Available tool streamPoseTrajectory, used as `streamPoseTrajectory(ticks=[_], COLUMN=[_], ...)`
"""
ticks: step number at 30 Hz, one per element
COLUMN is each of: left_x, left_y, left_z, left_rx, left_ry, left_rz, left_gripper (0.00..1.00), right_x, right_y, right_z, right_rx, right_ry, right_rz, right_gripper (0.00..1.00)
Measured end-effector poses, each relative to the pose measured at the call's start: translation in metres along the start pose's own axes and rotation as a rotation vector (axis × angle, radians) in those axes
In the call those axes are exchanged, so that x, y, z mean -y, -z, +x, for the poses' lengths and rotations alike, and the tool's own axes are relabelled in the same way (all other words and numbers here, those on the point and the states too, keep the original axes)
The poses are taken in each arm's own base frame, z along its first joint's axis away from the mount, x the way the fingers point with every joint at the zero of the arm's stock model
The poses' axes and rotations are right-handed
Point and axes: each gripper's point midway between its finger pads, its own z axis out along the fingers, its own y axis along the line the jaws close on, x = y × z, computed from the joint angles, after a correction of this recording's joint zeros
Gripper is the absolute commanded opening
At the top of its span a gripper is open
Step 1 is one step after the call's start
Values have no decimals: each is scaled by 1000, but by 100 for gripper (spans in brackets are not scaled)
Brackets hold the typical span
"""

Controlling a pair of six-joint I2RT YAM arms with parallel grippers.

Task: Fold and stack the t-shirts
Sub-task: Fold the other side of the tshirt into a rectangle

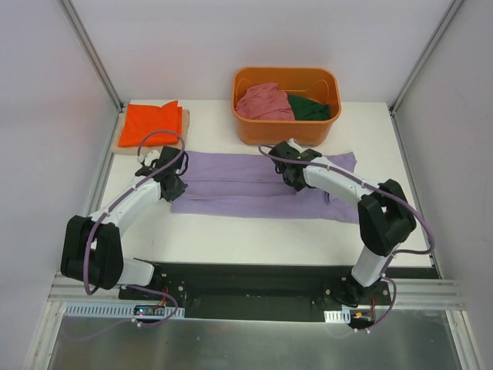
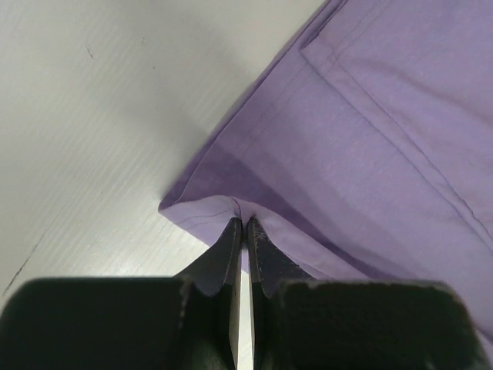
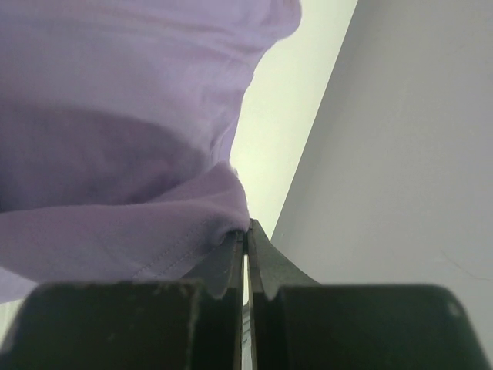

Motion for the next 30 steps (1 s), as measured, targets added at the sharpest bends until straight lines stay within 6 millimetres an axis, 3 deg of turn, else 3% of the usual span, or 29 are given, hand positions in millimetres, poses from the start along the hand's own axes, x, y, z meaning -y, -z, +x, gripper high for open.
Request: streamPoseTrajectory(ticks=[12, 13, 15, 17, 19, 24, 26, 30], left_x=[13, 12, 11, 7, 4, 4, 5, 15], left_y=[-19, -21, -24, -28, -31, -28, -22, -3], left_z=[-20, -22, -24, -25, -27, -32, -35, -41], left_rx=[13, 14, 15, 16, 15, 25, 34, 49], left_ry=[-5, -2, 3, 1, 7, 13, 18, 16], left_rz=[-56, -62, -74, -93, -109, -107, -90, -11], left_gripper=[1, 9, 34, 75, 99, 99, 99, 99], right_x=[12, 12, 11, 10, 8, 15, 17, 20], right_y=[-33, -35, -41, -47, -54, -58, -55, -38], right_z=[-43, -46, -51, -56, -63, -66, -63, -32], right_rx=[-13, -15, -20, -22, -26, -33, -23, 2], right_ry=[17, 18, 18, 11, 11, -43, -94, -220], right_rz=[27, 28, 31, 33, 40, 89, 90, 24], right_gripper=[4, 7, 29, 58, 70, 96, 99, 98])
